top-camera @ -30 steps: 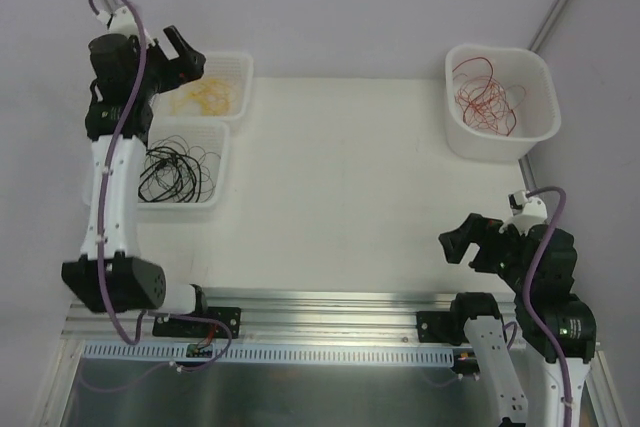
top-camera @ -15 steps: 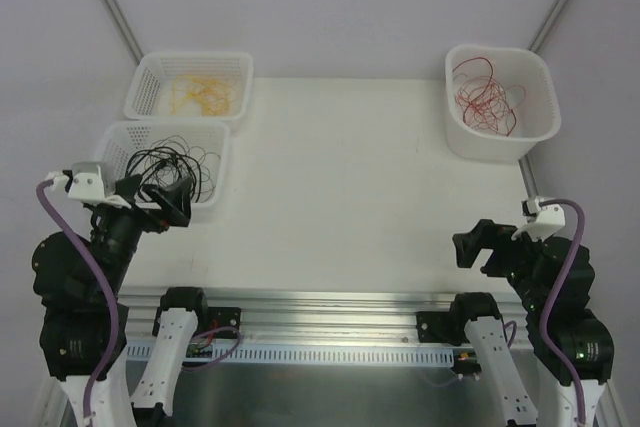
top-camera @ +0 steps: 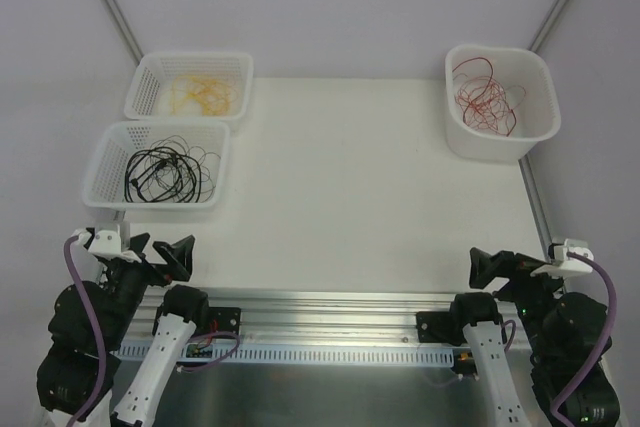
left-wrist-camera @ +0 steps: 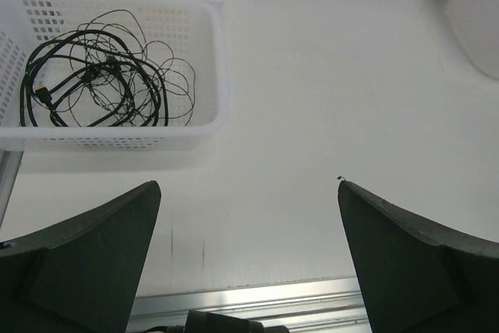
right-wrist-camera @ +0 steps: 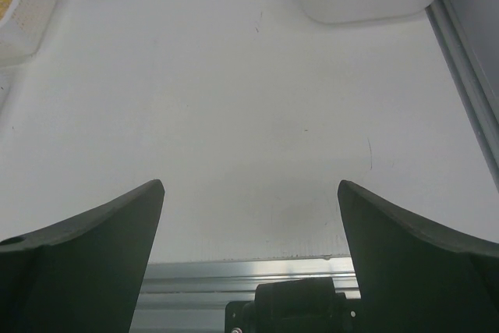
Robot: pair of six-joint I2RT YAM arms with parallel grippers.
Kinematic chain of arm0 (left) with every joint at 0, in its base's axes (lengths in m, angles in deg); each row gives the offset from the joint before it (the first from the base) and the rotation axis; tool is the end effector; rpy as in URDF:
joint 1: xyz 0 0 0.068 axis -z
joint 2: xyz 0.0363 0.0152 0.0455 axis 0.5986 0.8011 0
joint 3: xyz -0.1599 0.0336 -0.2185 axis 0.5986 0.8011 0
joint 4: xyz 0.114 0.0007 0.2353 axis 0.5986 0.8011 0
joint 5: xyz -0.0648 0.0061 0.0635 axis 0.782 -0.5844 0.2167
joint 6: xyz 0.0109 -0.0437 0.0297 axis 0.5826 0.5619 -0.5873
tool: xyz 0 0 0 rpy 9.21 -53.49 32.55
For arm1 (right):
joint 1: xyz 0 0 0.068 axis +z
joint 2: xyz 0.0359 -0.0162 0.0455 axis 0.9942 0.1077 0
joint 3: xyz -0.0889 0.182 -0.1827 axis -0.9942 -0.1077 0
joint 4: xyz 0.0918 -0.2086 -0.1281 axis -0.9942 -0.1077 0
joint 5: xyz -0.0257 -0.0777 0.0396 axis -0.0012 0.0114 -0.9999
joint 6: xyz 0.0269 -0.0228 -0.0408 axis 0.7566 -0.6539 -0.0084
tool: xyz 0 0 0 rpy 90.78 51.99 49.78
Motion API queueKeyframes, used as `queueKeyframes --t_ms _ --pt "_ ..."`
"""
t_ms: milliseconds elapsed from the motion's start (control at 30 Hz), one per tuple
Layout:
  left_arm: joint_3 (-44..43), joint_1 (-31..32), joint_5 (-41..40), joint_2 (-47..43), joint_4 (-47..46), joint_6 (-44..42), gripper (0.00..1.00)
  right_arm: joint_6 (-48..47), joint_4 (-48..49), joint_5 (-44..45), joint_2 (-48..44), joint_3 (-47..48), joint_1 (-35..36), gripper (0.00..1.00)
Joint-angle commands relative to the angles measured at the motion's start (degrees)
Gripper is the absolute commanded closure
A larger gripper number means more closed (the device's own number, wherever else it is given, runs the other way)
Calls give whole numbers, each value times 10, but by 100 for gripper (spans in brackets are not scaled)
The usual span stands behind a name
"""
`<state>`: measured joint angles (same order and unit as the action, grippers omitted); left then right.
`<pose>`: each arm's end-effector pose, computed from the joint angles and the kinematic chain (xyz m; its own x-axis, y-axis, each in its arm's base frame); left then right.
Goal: Untangle the cables
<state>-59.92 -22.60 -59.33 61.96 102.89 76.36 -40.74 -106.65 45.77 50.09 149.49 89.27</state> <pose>-0.0320 0.0121 0.3689 -0.0610 -0.1388 -0.9884 0.1289 0.9809 -0.1457 -0.0426 -0.0057 0.3626 -0.1342 -0.0685 -0.9886 -0.0545 0.9966 -0.0616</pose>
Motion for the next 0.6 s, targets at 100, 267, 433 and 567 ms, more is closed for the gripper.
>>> queueKeyframes --t_ms 100,267,433,567 --pt "9 16 -60 -58 -8 34 1 19 -7 23 -30 -7 3 0" --pt "11 16 -86 -105 -8 39 1 22 -3 17 -36 -22 3 0" --pt "14 16 -111 -116 -10 45 1 23 1 14 -36 -24 3 0" --pt "21 17 -107 -117 -15 59 1 21 2 12 -42 -23 3 0"
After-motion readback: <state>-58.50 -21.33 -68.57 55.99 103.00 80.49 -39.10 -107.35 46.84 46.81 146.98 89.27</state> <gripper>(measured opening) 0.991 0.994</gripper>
